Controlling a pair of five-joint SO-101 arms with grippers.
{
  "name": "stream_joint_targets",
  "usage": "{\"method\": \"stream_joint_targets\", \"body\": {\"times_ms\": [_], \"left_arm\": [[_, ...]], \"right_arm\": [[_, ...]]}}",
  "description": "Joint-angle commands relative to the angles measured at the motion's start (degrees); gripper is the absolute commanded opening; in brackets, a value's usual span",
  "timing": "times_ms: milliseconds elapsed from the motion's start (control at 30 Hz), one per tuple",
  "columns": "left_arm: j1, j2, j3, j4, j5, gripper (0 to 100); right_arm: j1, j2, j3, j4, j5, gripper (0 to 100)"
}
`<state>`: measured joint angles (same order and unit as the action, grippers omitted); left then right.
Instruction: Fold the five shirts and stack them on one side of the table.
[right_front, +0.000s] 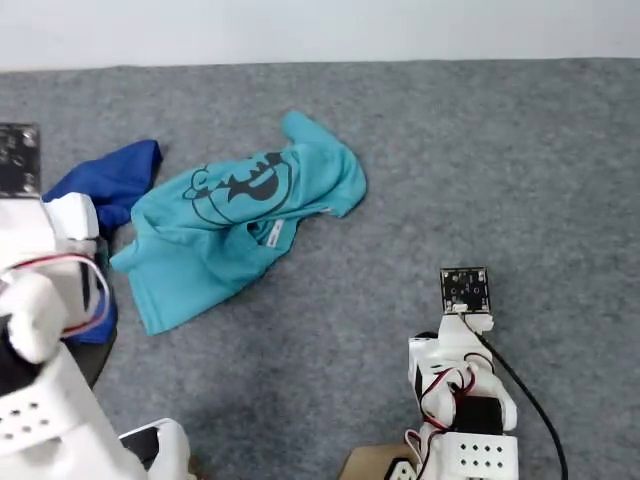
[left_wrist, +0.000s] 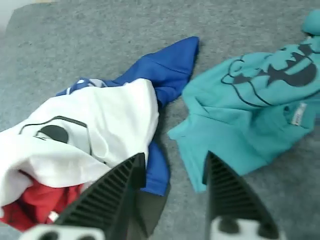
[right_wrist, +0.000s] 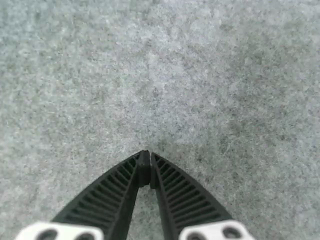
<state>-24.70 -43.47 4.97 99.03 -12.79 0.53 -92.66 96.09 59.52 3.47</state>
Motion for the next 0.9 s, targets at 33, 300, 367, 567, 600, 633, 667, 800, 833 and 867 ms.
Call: {"method": "stream_joint_targets", "body": {"times_ms": [33,300,367,567,600,633,667,800,833,867], "left_arm": [[4.48,-5.45,6.29,1.05,0.79,15],[2.55,-10.81,14.20,0.97,0.79,10],[-1.05,-10.81,14.73,0.26,0.79,10],[-12.04,-10.99,18.15,-4.92,0.79,11],[-13.27,-11.16,18.68,-5.27,0.79,11],[-14.33,-11.25,19.03,-5.54,0.79,11],[-15.21,-11.25,19.21,-5.54,0.79,11],[-18.55,-11.25,19.30,-5.45,0.88,10],[-19.16,-11.25,19.30,-5.36,0.88,10],[-19.78,-11.25,19.30,-5.27,0.88,10]], "right_arm": [[-0.75,-0.40,0.70,0.04,-0.44,0.9],[-0.75,-0.40,-6.15,0.40,-0.26,0.9],[-2.15,0.13,-10.46,-0.04,-0.26,0.9],[-14.29,5.76,-24.26,1.54,-0.18,0.9],[-16.31,8.75,-26.81,1.54,-0.18,0.9],[-18.07,12.53,-29.45,1.54,-0.18,0.9],[-19.82,16.57,-32.00,1.54,-0.18,0.9],[-25.01,35.03,-43.16,1.45,-0.09,0.9],[-26.07,39.52,-45.98,1.45,0.53,0.9],[-26.95,44.00,-48.70,1.54,2.02,0.9]]}}
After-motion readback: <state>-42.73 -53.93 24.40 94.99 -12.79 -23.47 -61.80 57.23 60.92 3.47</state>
